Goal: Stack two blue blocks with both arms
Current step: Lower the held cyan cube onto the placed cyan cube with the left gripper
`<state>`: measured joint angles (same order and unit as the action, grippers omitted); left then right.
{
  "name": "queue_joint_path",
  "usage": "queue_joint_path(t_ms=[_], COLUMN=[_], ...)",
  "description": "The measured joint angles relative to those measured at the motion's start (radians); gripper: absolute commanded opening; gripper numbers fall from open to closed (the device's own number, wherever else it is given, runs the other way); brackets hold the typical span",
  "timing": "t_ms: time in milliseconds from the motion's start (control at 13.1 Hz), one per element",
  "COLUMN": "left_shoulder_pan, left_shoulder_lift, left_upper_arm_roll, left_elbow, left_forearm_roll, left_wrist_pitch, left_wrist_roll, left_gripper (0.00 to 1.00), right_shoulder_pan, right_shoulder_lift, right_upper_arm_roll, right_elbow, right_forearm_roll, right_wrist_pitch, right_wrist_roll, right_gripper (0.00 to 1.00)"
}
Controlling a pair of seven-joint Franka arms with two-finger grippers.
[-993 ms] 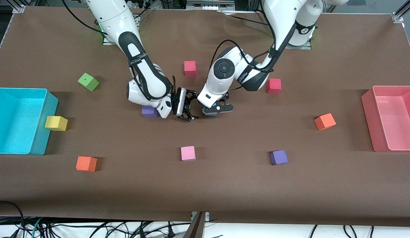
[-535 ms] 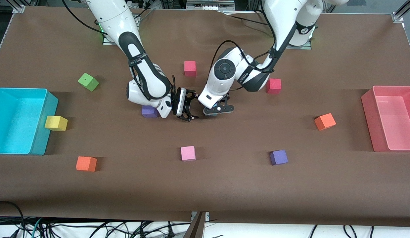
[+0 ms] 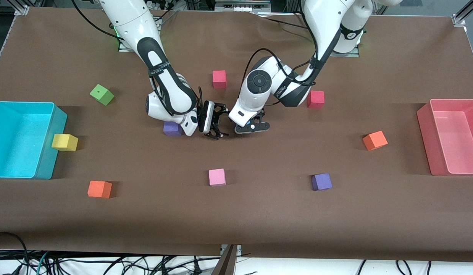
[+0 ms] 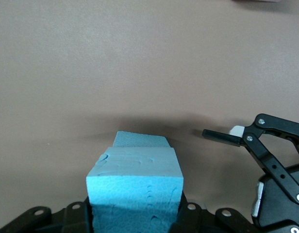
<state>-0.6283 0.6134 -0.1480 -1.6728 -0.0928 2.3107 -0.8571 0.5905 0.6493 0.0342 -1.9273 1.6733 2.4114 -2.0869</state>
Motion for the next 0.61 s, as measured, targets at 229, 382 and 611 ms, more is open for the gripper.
queue_joint_path(t_ms=[229, 382, 611], left_shoulder_pan=[-0.004, -0.005, -0.005], left_shoulder_lift=[0.001, 0.002, 0.002], left_upper_arm_roll=[0.001, 0.001, 0.003], left_elbow=[0.000, 0.000, 0.007], left_forearm_roll=[0.000, 0.000, 0.000], left_wrist_pitch=[0.003, 0.005, 0.007], left_wrist_roll=[0.000, 0.001, 0.001], left_gripper=[1.00, 1.00, 1.00], right_shoulder_pan=[0.000, 0.000, 0.000], right_shoulder_lift=[0.000, 0.000, 0.000], right_upper_arm_roll=[0.000, 0.000, 0.000], right_elbow=[0.000, 0.000, 0.000], right_forearm_roll=[0.000, 0.000, 0.000], right_wrist_pitch=[-0.001, -0.006, -0.008], right_wrist_roll=[0.000, 0.000, 0.000], right_gripper=[1.00, 1.00, 1.00])
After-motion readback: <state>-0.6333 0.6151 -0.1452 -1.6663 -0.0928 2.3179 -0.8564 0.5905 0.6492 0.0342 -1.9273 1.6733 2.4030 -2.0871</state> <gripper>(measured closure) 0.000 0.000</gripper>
